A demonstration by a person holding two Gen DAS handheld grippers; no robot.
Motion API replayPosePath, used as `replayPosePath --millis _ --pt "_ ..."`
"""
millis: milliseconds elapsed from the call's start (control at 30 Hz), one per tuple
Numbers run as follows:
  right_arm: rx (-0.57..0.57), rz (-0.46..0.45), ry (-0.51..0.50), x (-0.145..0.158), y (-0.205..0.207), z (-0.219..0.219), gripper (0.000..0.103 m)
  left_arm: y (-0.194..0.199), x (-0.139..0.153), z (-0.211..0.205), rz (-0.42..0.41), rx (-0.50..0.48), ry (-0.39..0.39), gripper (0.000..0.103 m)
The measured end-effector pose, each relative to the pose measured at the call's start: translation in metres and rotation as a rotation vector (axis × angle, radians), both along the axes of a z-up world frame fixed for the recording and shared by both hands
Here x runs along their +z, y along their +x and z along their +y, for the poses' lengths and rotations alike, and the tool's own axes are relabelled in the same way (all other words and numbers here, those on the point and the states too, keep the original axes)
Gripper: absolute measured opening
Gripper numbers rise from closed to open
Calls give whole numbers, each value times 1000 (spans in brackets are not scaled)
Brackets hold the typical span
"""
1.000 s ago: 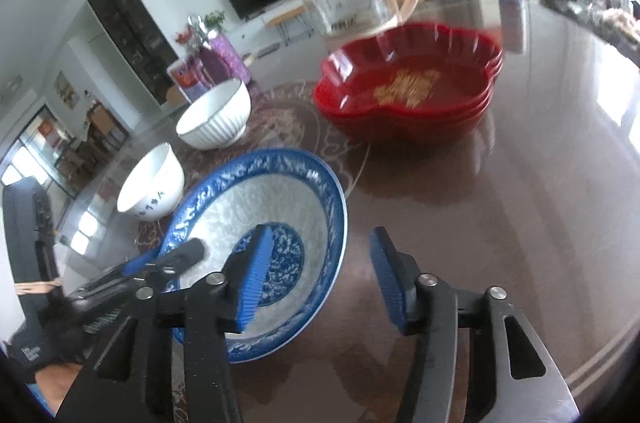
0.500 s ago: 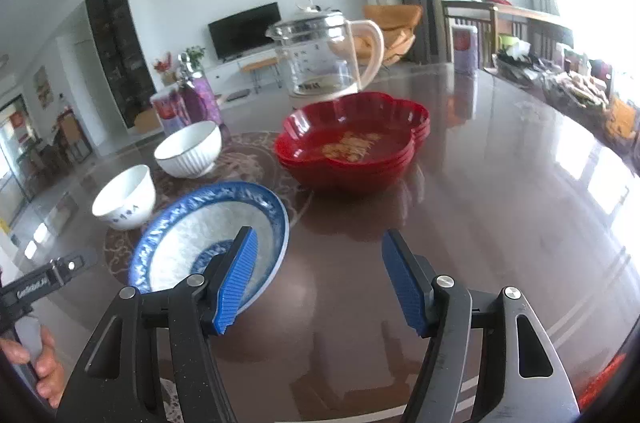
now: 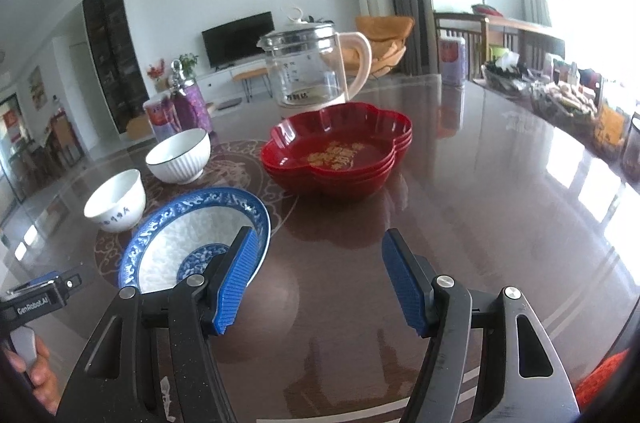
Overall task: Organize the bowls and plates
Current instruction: 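Move both tools to the white bowl with blue lettering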
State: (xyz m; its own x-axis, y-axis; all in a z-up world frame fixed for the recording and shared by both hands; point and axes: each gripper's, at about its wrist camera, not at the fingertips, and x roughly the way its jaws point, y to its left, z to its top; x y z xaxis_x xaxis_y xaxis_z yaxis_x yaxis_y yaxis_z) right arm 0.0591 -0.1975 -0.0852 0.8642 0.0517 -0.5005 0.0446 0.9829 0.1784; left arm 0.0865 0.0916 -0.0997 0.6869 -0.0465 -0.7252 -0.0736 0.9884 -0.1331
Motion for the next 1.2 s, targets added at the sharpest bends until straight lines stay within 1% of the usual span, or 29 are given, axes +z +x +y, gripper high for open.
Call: replayPosePath --millis 167,567,700,833,933,1033,1067,1100,1200 --pt "7 -1 -12 -2 -1 3 68 2 -4 8 17 20 -6 93" --pt "14 -17 -48 -1 -6 8 68 4 -7 33 26 68 -30 93" --pt "20 -17 -42 6 -3 7 68 9 3 44 4 63 -25 93" --pt "36 1 -4 20 8 10 68 23 21 64 -19 43 -57 93" --pt "102 13 13 37 25 28 68 48 38 80 -15 15 -92 93" --pt "222 59 44 54 52 58 68 78 48 90 5 6 -101 93" --pt "263 87 70 57 63 67 68 91 50 94 18 13 -100 92" --pt "310 134 100 59 80 79 68 101 51 95 33 18 -99 92" --pt "362 232 144 60 117 101 68 133 45 101 110 16 -112 91"
